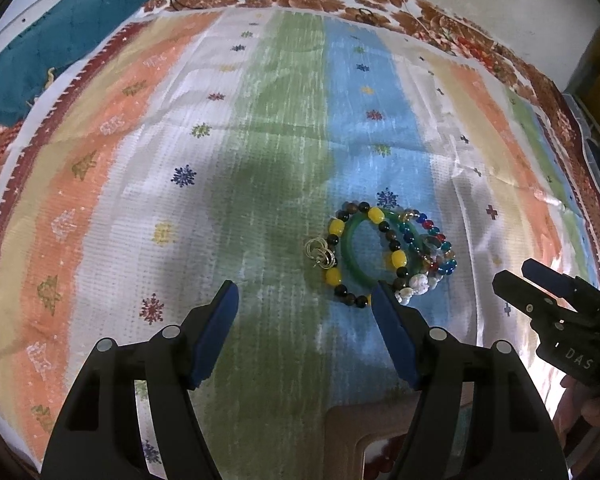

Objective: Organize jewelry
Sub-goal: 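Move both tools back to the remaining bracelets, then grasp the small silver charm with the left tool while the right tool grasps the multicolour bead bracelet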

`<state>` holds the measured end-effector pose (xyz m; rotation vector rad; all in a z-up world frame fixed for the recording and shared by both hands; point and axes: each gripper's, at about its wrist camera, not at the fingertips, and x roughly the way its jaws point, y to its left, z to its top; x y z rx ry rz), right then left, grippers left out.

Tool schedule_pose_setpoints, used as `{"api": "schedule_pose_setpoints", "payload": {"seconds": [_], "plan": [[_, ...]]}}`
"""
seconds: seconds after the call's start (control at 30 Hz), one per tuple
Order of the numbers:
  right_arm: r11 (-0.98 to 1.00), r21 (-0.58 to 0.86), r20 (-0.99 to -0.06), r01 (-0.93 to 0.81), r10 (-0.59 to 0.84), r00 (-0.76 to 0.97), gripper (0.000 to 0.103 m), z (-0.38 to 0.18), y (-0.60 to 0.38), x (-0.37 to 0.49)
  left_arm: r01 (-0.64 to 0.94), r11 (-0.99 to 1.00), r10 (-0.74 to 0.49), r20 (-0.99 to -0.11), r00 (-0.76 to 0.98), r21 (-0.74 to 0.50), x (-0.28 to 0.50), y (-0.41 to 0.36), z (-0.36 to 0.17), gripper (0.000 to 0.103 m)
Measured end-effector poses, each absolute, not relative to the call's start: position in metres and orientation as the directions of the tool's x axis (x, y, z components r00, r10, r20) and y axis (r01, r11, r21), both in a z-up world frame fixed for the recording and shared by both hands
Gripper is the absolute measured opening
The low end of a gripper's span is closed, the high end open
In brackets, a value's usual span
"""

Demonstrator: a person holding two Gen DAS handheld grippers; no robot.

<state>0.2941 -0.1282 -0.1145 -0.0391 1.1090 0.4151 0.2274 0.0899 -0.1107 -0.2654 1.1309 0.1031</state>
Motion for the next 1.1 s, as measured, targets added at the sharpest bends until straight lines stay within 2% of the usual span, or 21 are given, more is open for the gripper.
{"api": "schedule_pose_setpoints", "payload": {"seconds": [0.23,0.5,0.8,0.87,1.0,1.1], "plan": [[0.925,0.159,-0.880,-0.346,0.291,0.374,0.069,-0.122,-0.122,0.302,-0.216,0.961,-0.071,-0.908,0.413,-0.173,0.240,0.091,-0.120,0.069],[0.919,0.184,-0.878,-0.348,0.313,0.362,0.069,-0.126,-0.120,0.311,-0.204,0.969,-0.047,-0.919,0.392,-0.137,0.253,0.092,-0.131,0.069],[0.924,0.129,-0.894,-0.359,0.265,0.362,0.069,-0.135,-0.114,0.319,-0.182,0.974,-0.052,-0.917,0.396,-0.133,0.261,0.094,-0.138,0.067],[0.925,0.122,-0.894,-0.360,0.260,0.365,0.069,-0.136,-0.113,0.322,-0.177,0.976,-0.051,-0.919,0.391,-0.130,0.264,0.094,-0.141,0.065],[0.925,0.117,-0.895,-0.362,0.256,0.365,0.068,-0.139,-0.111,0.326,-0.177,0.977,-0.048,-0.925,0.377,-0.123,0.267,0.094,-0.147,0.053],[0.924,0.122,-0.898,-0.364,0.259,0.355,0.068,-0.143,-0.109,0.329,-0.170,0.978,-0.049,-0.929,0.368,-0.119,0.267,0.094,-0.151,0.053]]}}
